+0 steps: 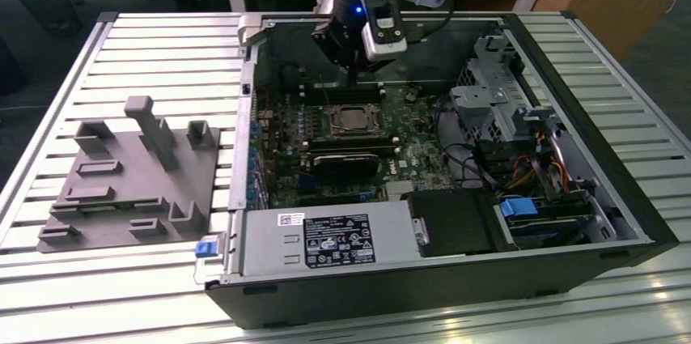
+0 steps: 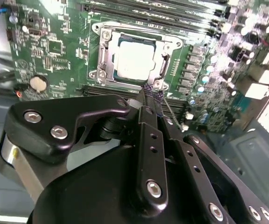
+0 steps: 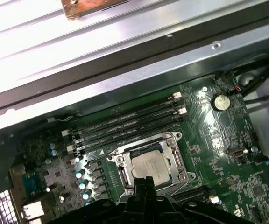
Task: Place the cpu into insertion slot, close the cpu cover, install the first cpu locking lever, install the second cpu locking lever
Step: 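Install the first cpu locking lever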
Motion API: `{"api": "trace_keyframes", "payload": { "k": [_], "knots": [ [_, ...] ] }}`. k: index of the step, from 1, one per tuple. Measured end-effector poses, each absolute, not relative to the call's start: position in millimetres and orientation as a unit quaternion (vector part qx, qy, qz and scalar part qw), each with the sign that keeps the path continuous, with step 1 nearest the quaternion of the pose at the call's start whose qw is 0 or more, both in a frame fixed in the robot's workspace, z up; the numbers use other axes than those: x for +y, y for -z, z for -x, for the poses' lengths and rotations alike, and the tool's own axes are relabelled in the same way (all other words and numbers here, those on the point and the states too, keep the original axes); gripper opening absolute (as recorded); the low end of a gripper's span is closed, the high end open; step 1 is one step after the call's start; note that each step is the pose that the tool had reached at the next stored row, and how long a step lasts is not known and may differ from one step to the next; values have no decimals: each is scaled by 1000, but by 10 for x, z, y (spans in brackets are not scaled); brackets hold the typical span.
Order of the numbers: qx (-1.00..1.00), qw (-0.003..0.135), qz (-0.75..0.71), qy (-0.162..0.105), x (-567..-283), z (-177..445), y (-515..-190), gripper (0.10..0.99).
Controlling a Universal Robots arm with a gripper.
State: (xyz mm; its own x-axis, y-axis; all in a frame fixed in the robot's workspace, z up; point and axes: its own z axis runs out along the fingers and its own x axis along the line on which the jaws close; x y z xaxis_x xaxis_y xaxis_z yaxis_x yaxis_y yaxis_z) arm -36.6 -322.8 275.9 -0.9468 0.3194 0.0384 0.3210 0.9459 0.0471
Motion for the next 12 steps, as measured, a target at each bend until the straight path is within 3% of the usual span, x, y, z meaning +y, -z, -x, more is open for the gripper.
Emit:
{"api": "trace_keyframes", "payload": {
  "k": [12],
  "knots": [
    [-997, 16, 65, 25, -3228, 366, -2758, 106]
  ]
}}
